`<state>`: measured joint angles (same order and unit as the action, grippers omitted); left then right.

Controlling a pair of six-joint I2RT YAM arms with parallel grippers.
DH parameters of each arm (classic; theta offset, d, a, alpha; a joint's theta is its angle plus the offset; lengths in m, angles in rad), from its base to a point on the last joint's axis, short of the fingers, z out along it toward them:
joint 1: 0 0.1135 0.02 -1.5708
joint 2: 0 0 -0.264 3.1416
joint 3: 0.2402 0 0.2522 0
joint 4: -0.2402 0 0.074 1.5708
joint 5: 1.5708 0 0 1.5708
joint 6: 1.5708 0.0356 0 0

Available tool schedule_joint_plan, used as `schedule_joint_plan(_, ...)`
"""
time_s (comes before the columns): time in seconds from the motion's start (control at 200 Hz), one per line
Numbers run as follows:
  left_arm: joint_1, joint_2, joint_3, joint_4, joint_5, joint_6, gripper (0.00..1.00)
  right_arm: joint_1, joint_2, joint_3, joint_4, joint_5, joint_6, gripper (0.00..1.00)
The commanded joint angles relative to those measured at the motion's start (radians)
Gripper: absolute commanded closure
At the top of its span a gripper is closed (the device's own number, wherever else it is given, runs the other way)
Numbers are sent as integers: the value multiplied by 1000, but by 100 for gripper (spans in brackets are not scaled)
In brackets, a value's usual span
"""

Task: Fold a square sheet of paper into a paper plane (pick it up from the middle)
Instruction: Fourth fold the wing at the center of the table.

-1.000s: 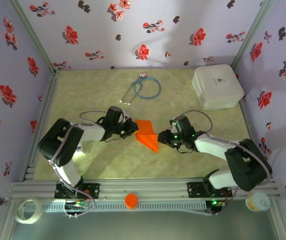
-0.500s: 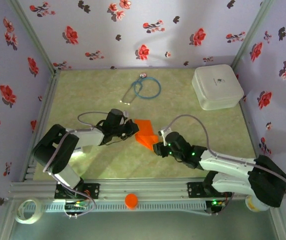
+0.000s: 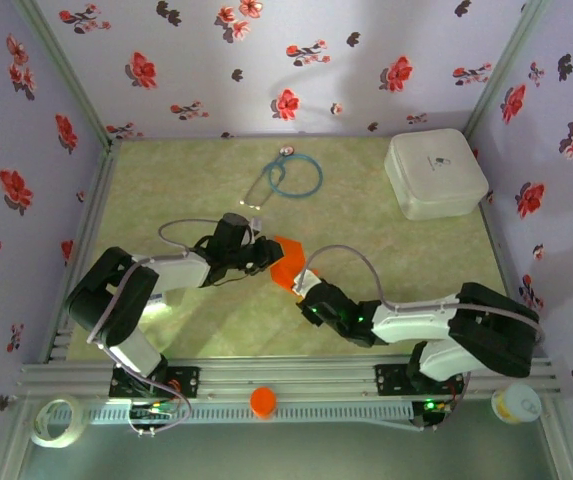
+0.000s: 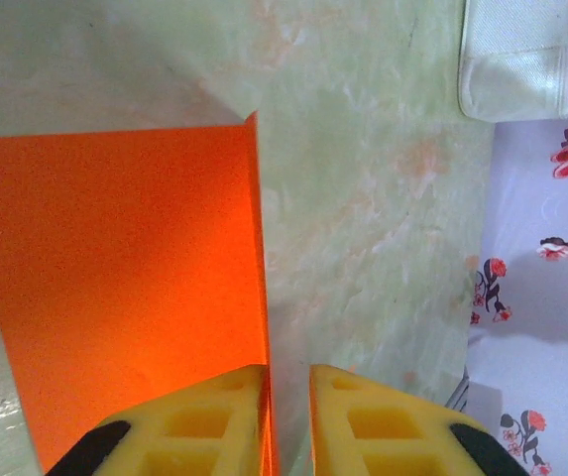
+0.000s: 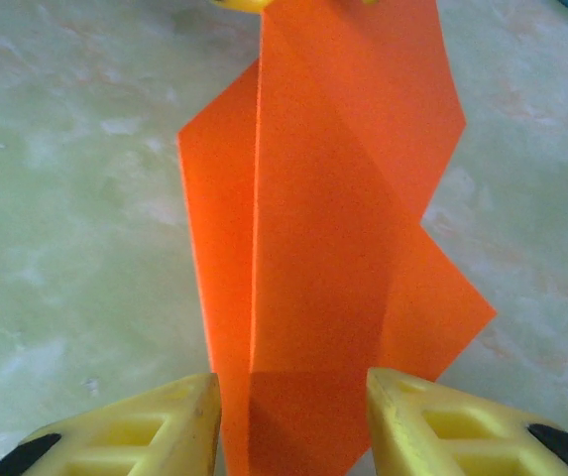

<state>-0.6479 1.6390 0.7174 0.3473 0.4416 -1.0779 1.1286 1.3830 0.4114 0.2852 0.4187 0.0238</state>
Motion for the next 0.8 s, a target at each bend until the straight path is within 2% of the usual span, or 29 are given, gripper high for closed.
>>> schedule_joint_plan(0.0, 5, 14, 27, 2, 27, 32, 81, 7, 33, 36, 66, 72, -51, 56)
schedule_joint_plan(0.205, 10, 24, 31, 7, 33, 28, 82, 7, 91, 53, 99, 75, -51, 59)
schedule_joint_plan(0.525, 17, 29, 32, 9, 45, 26, 84, 6, 108, 53, 75, 79, -15, 76)
schedule_joint_plan(0.795, 25, 26, 26, 14, 50, 22, 85, 7, 111, 55, 62, 66, 16, 82)
